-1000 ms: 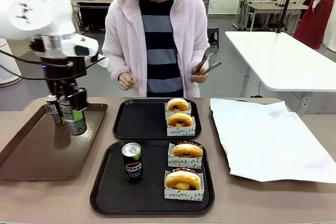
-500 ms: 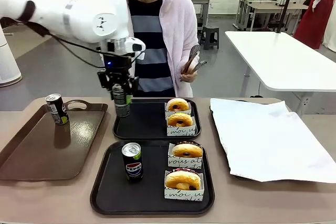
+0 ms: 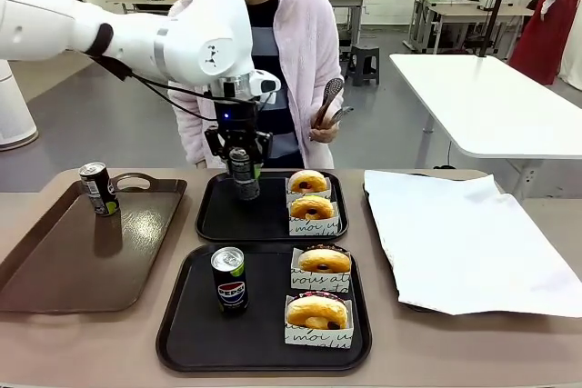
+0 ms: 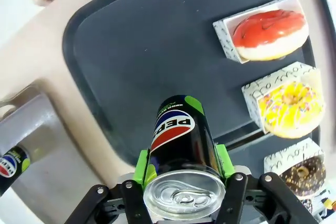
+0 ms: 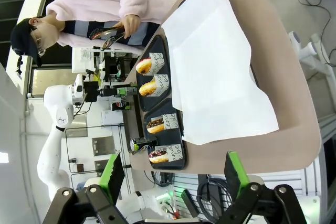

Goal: Set up donuts and drinks on trays.
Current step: Pick up one Pepsi coke from the Handle tray and place it on the Flat Tray without a Pepsi coke.

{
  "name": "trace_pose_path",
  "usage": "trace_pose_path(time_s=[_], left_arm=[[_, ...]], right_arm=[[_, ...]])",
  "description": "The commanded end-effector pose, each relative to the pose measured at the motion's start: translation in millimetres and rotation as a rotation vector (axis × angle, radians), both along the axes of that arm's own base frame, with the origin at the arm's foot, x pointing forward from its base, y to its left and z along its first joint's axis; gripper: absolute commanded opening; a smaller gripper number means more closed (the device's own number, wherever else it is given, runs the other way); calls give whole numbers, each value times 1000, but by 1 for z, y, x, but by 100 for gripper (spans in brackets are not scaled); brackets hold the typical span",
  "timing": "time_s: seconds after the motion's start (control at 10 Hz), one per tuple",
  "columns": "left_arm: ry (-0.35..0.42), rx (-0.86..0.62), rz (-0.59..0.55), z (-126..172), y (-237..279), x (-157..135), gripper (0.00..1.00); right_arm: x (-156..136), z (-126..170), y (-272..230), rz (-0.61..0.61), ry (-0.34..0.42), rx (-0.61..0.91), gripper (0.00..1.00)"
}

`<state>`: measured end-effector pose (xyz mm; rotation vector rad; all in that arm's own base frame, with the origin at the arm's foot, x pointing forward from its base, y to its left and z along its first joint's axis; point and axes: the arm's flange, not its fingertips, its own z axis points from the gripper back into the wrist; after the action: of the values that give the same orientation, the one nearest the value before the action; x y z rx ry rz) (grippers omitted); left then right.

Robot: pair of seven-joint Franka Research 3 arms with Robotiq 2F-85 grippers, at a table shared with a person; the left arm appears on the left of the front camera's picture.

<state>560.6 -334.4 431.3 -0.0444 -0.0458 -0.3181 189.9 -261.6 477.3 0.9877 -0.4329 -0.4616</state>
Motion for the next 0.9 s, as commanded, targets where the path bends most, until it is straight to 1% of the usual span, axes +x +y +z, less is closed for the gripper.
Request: trace_pose_path(time_s=[0.0, 0.3, 0.5, 0.6, 0.7, 0.8], left_arm=[[-50, -14, 47, -18, 0, -6, 59], [-37, 23, 26, -47, -5, -13, 59], [-24, 44, 15, -58, -9, -14, 59], [-23, 35, -20, -59, -9, -14, 59], [-15, 30, -16, -57, -9, -13, 100], [-12, 23, -17, -58, -8, -14, 100]], right_arm=[[-1, -1, -1, 8, -2, 3, 100], [-1, -1, -1, 8, -2, 3, 100], [-1, -1, -1, 8, -2, 3, 100], [-1, -1, -1, 8, -2, 3, 100], [-1, -1, -1, 8, -2, 3, 100], [-1, -1, -1, 8, -2, 3, 100]])
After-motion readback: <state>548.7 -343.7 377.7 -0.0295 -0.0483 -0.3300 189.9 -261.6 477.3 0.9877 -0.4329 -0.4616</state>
